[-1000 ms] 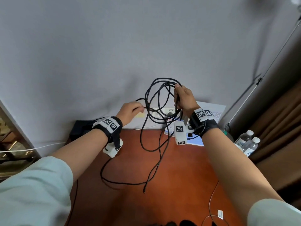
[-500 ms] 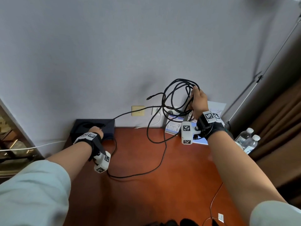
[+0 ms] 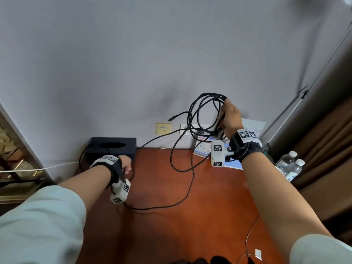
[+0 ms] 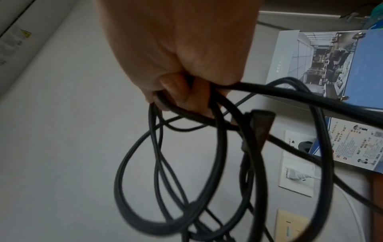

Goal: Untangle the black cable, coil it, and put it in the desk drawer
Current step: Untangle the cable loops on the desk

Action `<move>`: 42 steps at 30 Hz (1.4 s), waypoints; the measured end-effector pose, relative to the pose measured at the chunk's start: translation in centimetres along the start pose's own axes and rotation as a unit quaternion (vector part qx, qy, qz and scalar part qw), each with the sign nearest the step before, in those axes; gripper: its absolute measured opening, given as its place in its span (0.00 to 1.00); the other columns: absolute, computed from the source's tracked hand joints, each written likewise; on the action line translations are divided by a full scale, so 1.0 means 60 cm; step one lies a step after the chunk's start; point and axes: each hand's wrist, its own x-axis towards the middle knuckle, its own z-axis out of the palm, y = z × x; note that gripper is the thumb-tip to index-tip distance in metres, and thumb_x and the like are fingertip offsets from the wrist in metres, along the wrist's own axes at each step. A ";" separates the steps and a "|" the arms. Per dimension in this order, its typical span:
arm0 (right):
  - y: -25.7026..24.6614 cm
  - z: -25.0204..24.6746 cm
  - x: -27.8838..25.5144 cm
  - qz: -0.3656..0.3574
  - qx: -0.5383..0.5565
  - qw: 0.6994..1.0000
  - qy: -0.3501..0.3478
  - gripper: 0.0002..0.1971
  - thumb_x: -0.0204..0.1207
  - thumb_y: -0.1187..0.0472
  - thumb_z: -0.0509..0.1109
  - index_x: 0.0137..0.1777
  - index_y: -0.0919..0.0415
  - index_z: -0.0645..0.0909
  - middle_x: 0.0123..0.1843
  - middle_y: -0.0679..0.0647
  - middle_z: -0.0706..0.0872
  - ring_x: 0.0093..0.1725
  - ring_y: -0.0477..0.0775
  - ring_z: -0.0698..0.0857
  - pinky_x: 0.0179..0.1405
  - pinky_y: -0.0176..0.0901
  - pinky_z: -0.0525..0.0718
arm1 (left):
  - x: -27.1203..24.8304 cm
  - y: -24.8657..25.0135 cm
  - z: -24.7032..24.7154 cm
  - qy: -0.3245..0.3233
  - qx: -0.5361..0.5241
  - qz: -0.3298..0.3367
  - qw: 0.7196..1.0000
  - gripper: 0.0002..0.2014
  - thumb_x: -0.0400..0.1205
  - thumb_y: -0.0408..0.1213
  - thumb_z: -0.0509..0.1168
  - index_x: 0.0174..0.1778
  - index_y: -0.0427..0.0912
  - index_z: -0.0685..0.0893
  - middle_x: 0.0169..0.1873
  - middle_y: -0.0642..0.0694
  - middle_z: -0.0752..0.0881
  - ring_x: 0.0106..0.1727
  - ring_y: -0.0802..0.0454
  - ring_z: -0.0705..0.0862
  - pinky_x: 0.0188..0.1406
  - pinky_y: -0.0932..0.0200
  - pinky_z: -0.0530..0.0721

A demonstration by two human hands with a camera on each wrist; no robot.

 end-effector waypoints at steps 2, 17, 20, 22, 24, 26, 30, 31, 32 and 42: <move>-0.006 0.008 -0.009 0.011 -0.006 0.999 -0.047 0.22 0.86 0.49 0.54 0.30 0.56 0.68 0.21 0.51 0.72 0.18 0.49 0.68 0.18 0.37 0.61 | -0.032 0.035 0.017 -0.057 0.045 0.026 0.997 0.05 0.84 0.28 0.57 0.45 0.40 0.76 0.39 0.42 0.82 0.44 0.49 0.82 0.40 0.61 0.78; -0.039 -0.006 -0.045 0.049 0.075 0.978 -0.189 0.21 0.87 0.49 0.52 0.31 0.53 0.59 0.24 0.47 0.62 0.18 0.43 0.59 0.15 0.32 0.55 | -0.027 0.133 0.004 0.097 -0.347 0.124 0.924 0.17 0.83 0.23 0.49 0.35 0.43 0.78 0.28 0.45 0.66 0.26 0.50 0.68 0.16 0.69 0.65; -0.040 -0.025 -0.039 0.040 0.030 0.992 -0.116 0.22 0.86 0.47 0.54 0.30 0.53 0.61 0.25 0.49 0.65 0.18 0.44 0.63 0.14 0.31 0.59 | 0.003 0.094 -0.044 0.169 -0.090 0.029 0.981 0.07 0.82 0.36 0.59 0.43 0.41 0.82 0.45 0.42 0.82 0.57 0.44 0.83 0.49 0.63 0.80; -0.039 -0.039 -0.031 0.023 -0.004 0.997 -0.069 0.23 0.85 0.45 0.56 0.28 0.53 0.62 0.22 0.47 0.66 0.19 0.45 0.64 0.16 0.33 0.60 | 0.024 0.062 -0.064 0.218 0.057 -0.001 0.974 0.16 0.83 0.45 0.61 0.62 0.42 0.82 0.65 0.42 0.80 0.69 0.44 0.77 0.65 0.57 0.77; -0.037 -0.051 -0.022 0.005 -0.012 0.999 -0.037 0.23 0.84 0.44 0.57 0.28 0.52 0.62 0.24 0.49 0.64 0.22 0.47 0.63 0.18 0.36 0.59 | 0.032 0.038 -0.070 0.241 0.071 -0.011 0.968 0.22 0.84 0.47 0.59 0.70 0.37 0.77 0.72 0.38 0.75 0.72 0.41 0.74 0.70 0.52 0.75; -0.034 -0.056 -0.017 -0.004 -0.011 1.000 -0.024 0.23 0.84 0.45 0.57 0.29 0.52 0.60 0.27 0.51 0.62 0.24 0.47 0.61 0.18 0.36 0.58 | 0.023 0.027 -0.066 0.239 0.096 -0.011 0.966 0.24 0.84 0.45 0.59 0.71 0.31 0.75 0.72 0.36 0.74 0.71 0.39 0.75 0.67 0.51 0.77; -0.024 -0.049 -0.016 -0.021 -0.008 1.000 -0.013 0.24 0.85 0.45 0.56 0.28 0.52 0.60 0.25 0.51 0.62 0.24 0.48 0.61 0.23 0.41 0.60 | 0.011 0.025 -0.039 0.218 0.101 0.055 0.969 0.23 0.83 0.40 0.61 0.72 0.32 0.73 0.70 0.38 0.76 0.68 0.41 0.78 0.64 0.54 0.79; -0.021 -0.045 -0.017 -0.020 -0.002 1.000 -0.014 0.24 0.85 0.45 0.56 0.27 0.53 0.60 0.25 0.50 0.62 0.24 0.48 0.61 0.24 0.42 0.60 | 0.010 0.028 -0.028 0.201 0.101 0.072 0.972 0.22 0.83 0.38 0.61 0.72 0.33 0.73 0.70 0.37 0.76 0.68 0.41 0.78 0.64 0.55 0.79; -0.018 -0.040 -0.018 -0.016 0.007 1.000 -0.017 0.24 0.85 0.46 0.55 0.27 0.53 0.61 0.25 0.50 0.63 0.24 0.48 0.61 0.25 0.43 0.60 | 0.021 0.028 -0.018 0.175 0.073 0.078 0.979 0.21 0.84 0.34 0.60 0.73 0.32 0.73 0.68 0.35 0.77 0.64 0.40 0.80 0.60 0.56 0.82; 0.004 0.004 -0.035 0.081 0.147 0.985 -0.043 0.26 0.85 0.46 0.55 0.25 0.52 0.57 0.19 0.45 0.60 0.20 0.46 0.60 0.18 0.36 0.61 | -0.068 0.088 0.024 0.104 0.112 0.177 0.972 0.25 0.86 0.46 0.58 0.74 0.32 0.72 0.72 0.33 0.74 0.71 0.37 0.74 0.66 0.54 0.73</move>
